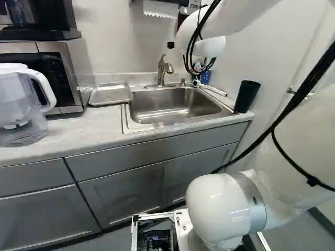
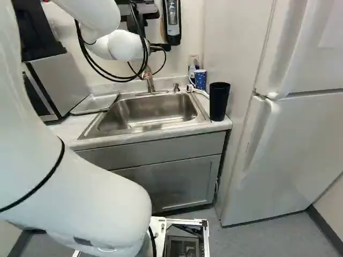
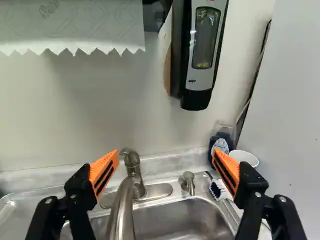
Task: Rinse the cup and place it in the tray
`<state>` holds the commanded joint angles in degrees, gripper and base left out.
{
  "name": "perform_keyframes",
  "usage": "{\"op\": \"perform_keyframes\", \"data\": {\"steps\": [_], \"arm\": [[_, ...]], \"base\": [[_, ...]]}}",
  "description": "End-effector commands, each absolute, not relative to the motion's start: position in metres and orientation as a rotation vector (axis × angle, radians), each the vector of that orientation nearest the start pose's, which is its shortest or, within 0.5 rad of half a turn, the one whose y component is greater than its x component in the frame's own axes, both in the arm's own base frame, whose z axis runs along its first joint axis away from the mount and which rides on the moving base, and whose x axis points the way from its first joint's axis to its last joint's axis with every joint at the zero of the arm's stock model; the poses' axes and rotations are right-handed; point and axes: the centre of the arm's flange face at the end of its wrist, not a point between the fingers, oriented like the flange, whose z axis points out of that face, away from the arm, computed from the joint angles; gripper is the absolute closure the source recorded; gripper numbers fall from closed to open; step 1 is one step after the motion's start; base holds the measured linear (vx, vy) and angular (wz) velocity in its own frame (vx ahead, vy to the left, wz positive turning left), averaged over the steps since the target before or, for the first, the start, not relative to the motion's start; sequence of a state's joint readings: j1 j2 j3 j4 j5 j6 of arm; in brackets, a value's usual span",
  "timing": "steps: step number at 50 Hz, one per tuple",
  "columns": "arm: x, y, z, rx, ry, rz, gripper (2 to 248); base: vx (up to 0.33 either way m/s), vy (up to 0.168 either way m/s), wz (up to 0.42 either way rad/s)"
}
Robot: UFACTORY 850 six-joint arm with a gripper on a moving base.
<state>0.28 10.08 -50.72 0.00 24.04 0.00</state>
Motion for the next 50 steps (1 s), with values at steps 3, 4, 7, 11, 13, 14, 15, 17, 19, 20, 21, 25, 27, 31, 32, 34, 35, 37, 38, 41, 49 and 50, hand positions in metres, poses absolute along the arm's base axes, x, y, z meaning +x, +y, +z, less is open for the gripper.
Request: {"op": "perform_keyframes", "data": {"steps": [3, 4, 7, 11, 13, 14, 15, 17, 19, 20, 21, 25, 27, 31, 32, 34, 35, 37, 38, 41, 49, 50], "arm": [[0.469, 0.003, 0.662, -2.327, -0.007, -2.105, 3], [0.470, 0.003, 0.662, -2.330, -0.008, -2.101, 3], [0.472, 0.004, 0.661, -2.340, -0.009, -2.088, 3], [0.477, 0.005, 0.660, -2.354, -0.011, -2.070, 3], [0.479, 0.005, 0.660, -2.361, -0.013, -2.062, 3], [0.481, 0.005, 0.660, -2.365, -0.013, -2.057, 3], [0.482, 0.006, 0.659, -2.368, -0.014, -2.053, 3], [0.485, 0.006, 0.659, -2.375, -0.015, -2.044, 3], [0.488, 0.006, 0.658, -2.382, -0.015, -2.035, 3], [0.490, 0.006, 0.658, -2.386, -0.016, -2.031, 3], [0.491, 0.007, 0.658, -2.390, -0.016, -2.026, 3], [0.497, 0.007, 0.657, -2.404, -0.017, -2.008, 3], [0.500, 0.007, 0.656, -2.412, -0.018, -1.998, 3], [0.506, 0.008, 0.655, -2.427, -0.019, -1.979, 3], [0.508, 0.008, 0.655, -2.431, -0.019, -1.974, 3], [0.511, 0.008, 0.654, -2.439, -0.020, -1.963, 3], [0.512, 0.009, 0.654, -2.444, -0.020, -1.958, 3], [0.515, 0.009, 0.653, -2.452, -0.021, -1.947, 3], [0.517, 0.009, 0.653, -2.456, -0.022, -1.941, 3], [0.521, 0.010, 0.651, -2.470, -0.023, -1.923, 3], [0.533, 0.012, 0.648, -2.505, -0.029, -1.873, 3], [0.535, 0.013, 0.648, -2.509, -0.030, -1.867, 3]], "base": [[0.000, 0.000, 0.000], [0.000, 0.000, 0.000], [0.000, 0.000, 0.000], [0.000, 0.000, 0.000], [0.000, 0.000, 0.000], [0.000, 0.000, 0.000], [0.000, 0.000, 0.000], [0.000, 0.000, 0.000], [0.000, 0.000, 0.000], [0.000, 0.000, 0.000], [0.000, 0.000, 0.000], [0.000, 0.000, 0.000], [0.000, 0.000, 0.000], [0.000, 0.000, 0.000], [0.000, 0.000, 0.000], [0.000, 0.000, 0.000], [0.000, 0.000, 0.000], [0.000, 0.000, 0.000], [0.000, 0.000, 0.000], [0.000, 0.000, 0.000], [0.000, 0.000, 0.000], [0.000, 0.000, 0.000]]}}
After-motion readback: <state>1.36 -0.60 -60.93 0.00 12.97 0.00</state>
